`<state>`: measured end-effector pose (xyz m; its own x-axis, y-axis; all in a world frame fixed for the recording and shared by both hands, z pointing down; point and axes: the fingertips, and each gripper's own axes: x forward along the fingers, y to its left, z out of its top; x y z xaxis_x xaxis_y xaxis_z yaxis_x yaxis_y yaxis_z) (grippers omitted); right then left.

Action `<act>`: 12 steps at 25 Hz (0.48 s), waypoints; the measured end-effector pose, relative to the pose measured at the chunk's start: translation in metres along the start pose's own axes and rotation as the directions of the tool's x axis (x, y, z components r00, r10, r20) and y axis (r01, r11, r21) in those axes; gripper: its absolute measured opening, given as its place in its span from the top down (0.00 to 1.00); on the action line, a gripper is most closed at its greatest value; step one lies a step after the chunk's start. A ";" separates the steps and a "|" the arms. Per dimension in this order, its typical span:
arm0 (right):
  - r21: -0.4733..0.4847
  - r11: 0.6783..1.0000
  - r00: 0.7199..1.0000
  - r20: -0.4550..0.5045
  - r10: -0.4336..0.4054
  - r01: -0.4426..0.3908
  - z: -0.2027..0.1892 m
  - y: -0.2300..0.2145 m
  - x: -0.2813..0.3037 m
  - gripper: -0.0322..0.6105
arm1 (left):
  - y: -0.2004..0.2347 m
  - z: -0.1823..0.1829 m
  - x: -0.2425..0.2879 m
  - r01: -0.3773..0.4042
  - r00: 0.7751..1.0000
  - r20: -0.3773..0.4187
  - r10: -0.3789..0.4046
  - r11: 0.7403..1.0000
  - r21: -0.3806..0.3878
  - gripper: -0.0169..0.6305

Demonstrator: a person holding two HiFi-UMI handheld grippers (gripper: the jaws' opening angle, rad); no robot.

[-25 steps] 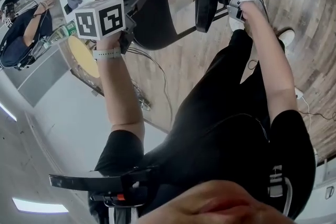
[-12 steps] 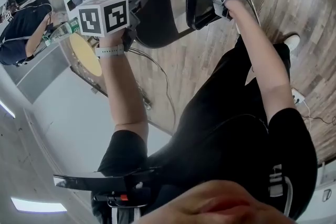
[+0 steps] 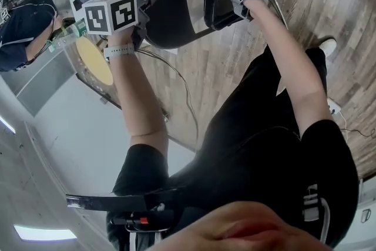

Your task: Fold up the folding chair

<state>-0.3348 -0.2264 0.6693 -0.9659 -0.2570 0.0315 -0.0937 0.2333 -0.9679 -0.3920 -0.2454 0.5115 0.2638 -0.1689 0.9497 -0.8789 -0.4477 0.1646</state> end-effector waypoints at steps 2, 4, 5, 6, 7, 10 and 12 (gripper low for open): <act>-0.032 0.999 1.000 -0.009 -0.026 0.026 -0.002 -0.002 0.006 0.78 | 0.009 -0.003 0.001 -0.021 1.000 0.003 0.021 1.000 0.004 0.84; -0.029 0.999 0.999 -0.008 -0.033 0.033 -0.004 -0.003 0.008 0.78 | 0.011 -0.004 0.001 -0.023 1.000 0.007 0.023 1.000 0.009 0.83; -0.022 0.999 1.000 -0.006 -0.029 0.028 -0.004 -0.002 0.008 0.78 | 0.011 -0.004 0.001 -0.025 1.000 0.005 0.025 1.000 0.016 0.83; -0.021 1.000 1.000 -0.003 -0.023 0.023 -0.003 -0.002 0.007 0.78 | 0.010 -0.003 0.001 -0.028 1.000 0.005 0.027 0.999 0.022 0.83; -0.029 0.999 1.000 -0.003 -0.018 0.018 -0.003 -0.001 0.006 0.78 | 0.009 -0.001 0.000 -0.030 1.000 0.011 0.029 0.999 0.024 0.83; -0.063 0.998 1.000 0.018 -0.021 0.022 0.002 0.001 0.000 0.77 | 0.012 0.004 -0.005 -0.041 0.997 0.073 0.040 0.999 0.011 0.75; -0.074 0.996 0.998 0.056 -0.037 0.041 0.011 0.003 -0.007 0.72 | 0.017 0.004 -0.012 -0.054 0.993 0.109 0.052 0.998 0.017 0.72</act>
<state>-0.3253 -0.2345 0.6634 -0.9468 -0.3173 0.0535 -0.1510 0.2915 -0.9446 -0.4086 -0.2540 0.5019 0.2598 -0.2869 0.9221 -0.8851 -0.4526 0.1085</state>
